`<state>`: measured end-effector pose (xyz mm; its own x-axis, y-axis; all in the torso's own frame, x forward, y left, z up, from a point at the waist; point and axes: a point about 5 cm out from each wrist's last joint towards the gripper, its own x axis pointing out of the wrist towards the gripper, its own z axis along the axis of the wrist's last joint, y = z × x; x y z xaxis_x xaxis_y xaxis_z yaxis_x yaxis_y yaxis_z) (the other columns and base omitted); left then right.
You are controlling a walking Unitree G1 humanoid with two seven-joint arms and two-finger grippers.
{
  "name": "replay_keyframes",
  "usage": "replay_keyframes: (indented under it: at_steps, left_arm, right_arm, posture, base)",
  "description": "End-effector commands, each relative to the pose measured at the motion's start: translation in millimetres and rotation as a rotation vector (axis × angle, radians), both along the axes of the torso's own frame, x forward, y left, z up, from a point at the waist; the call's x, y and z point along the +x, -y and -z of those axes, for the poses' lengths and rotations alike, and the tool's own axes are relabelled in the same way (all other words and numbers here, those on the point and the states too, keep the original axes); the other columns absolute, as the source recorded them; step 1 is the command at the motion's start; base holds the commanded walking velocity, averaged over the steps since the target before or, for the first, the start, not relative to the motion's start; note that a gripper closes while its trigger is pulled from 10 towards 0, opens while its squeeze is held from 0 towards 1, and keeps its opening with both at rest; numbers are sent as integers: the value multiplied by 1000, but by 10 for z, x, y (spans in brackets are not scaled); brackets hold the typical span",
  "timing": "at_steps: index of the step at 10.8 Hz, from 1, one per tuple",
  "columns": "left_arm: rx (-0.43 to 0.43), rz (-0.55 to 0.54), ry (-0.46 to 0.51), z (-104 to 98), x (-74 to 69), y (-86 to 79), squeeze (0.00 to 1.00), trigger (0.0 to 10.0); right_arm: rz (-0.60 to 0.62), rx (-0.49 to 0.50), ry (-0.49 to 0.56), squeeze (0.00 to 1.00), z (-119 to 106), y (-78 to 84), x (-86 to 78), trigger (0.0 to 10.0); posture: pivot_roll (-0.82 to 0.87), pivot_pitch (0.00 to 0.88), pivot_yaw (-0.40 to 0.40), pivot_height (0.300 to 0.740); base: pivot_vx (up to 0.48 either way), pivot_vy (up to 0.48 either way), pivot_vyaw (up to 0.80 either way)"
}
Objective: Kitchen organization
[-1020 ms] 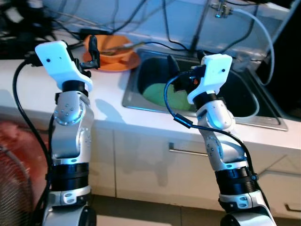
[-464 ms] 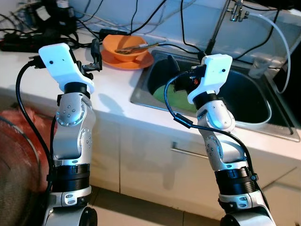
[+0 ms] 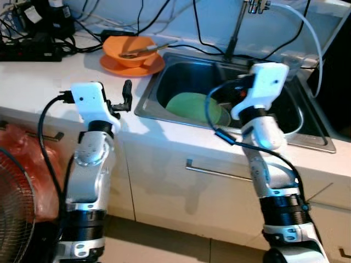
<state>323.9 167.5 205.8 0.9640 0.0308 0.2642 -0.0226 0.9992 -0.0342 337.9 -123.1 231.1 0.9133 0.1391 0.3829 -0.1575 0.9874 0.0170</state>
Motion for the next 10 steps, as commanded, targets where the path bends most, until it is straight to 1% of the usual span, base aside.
replay_keyframes:
  at_steps: [1,2,3,4,7,8,9,10]
  left_arm:
    - [8,27,4,-28,-22,25,0,10000]
    - [10,42,16,-66,-25,36,0,10000]
    - [9,50,30,-100,-20,41,0,10000]
    - [-1,54,50,-166,9,57,0,10000]
    - [-8,33,52,-171,6,25,0,10000]
    - [-17,25,57,-184,3,20,0,10000]
    - [-23,25,65,-206,5,22,0,10000]
    - [-24,25,85,-259,10,24,0,10000]
  right_arm:
    - [51,2,14,0,-14,110,-18,10000]
    - [67,3,13,0,-4,148,-21,10000]
    - [71,3,12,0,1,148,-25,10000]
    - [62,3,4,0,8,124,-26,10000]
    - [44,-11,-3,0,8,99,-15,10000]
    - [41,-11,1,0,3,101,-10,10000]
    - [38,-14,4,0,-2,94,-9,10000]
    - [31,-20,9,0,-11,71,-9,10000]
  posture:
    - [6,20,-37,740]
    - [4,23,-31,740]
    - [1,25,-31,740]
    - [-3,26,-37,740]
    - [-5,29,-48,740]
    - [-5,30,-50,740]
    - [-5,28,-50,740]
    - [-7,25,-52,740]
  base:
    - [0,0,0]
    - [0,0,0]
    - [0,0,0]
    - [0,0,-800]
    - [0,0,-800]
    - [0,0,-431]
    - [0,0,0]
    - [277,0,0]
